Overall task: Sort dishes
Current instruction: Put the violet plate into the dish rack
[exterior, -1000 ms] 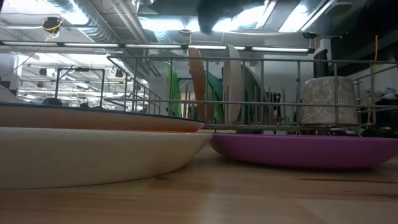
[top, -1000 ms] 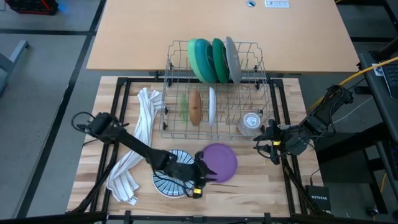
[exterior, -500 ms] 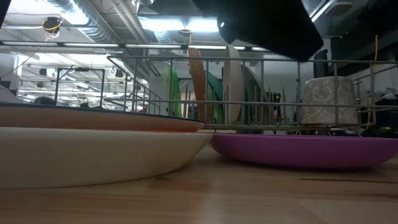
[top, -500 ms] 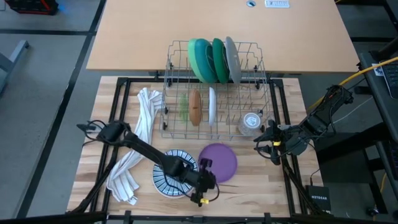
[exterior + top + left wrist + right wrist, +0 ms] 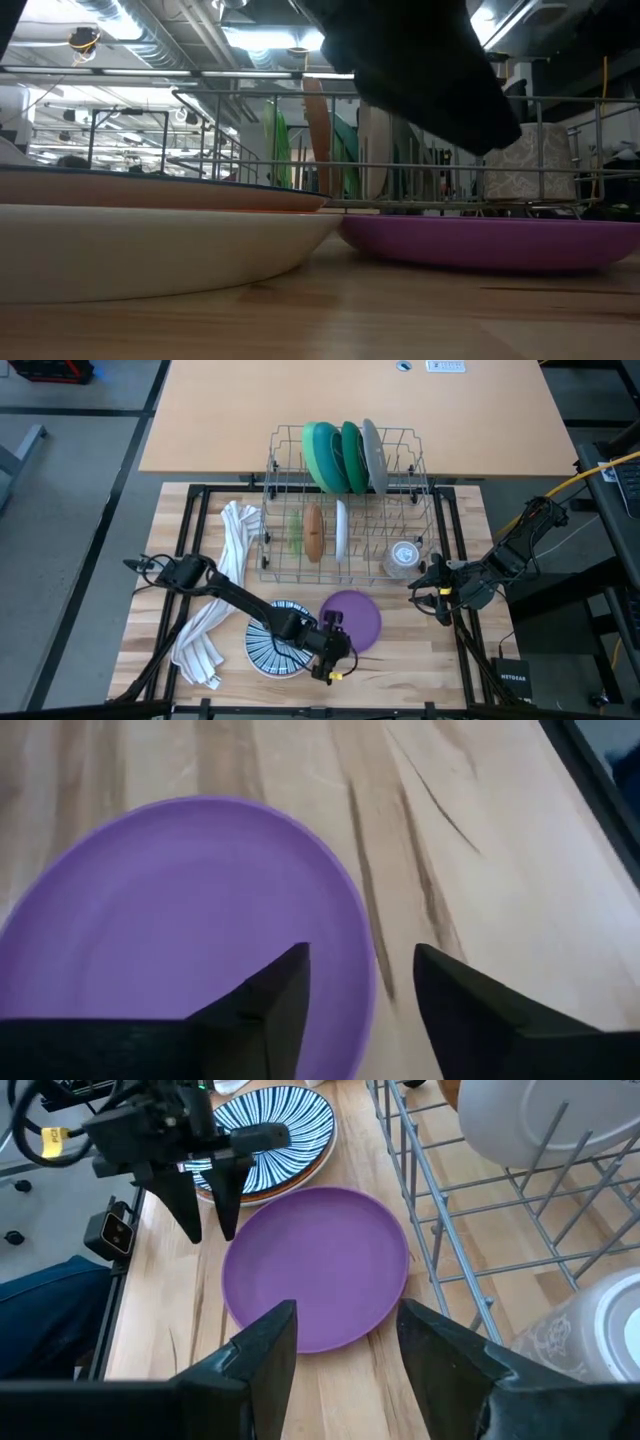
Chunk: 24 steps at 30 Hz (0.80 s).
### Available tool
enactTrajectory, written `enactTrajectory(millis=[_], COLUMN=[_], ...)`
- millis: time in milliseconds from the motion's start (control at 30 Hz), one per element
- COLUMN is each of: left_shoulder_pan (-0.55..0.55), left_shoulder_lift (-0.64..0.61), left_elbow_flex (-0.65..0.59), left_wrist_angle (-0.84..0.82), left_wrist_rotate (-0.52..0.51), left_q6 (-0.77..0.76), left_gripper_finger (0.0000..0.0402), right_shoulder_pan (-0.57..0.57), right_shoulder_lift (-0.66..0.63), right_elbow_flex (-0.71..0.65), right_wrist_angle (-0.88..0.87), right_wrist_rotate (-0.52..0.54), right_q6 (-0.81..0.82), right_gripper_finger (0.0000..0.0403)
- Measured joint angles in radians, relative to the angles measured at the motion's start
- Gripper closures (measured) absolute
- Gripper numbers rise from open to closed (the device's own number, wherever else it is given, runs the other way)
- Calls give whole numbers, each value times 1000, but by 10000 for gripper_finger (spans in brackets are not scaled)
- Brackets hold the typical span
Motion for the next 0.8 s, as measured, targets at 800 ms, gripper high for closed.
enactTrajectory(millis=[800], left_shoulder_pan=[14], left_shoulder_lift=[51], left_elbow_flex=[-21], left_wrist_angle=[-70], left_wrist_rotate=[-4], left_q6=[167], left_gripper_finger=[211], right_shoulder_pan=[0], right_shoulder_lift=[0], right_elbow_flex=[0], right_wrist_angle=[0], right_wrist_rotate=[0], right_q6=[0], right_gripper_finger=[224])
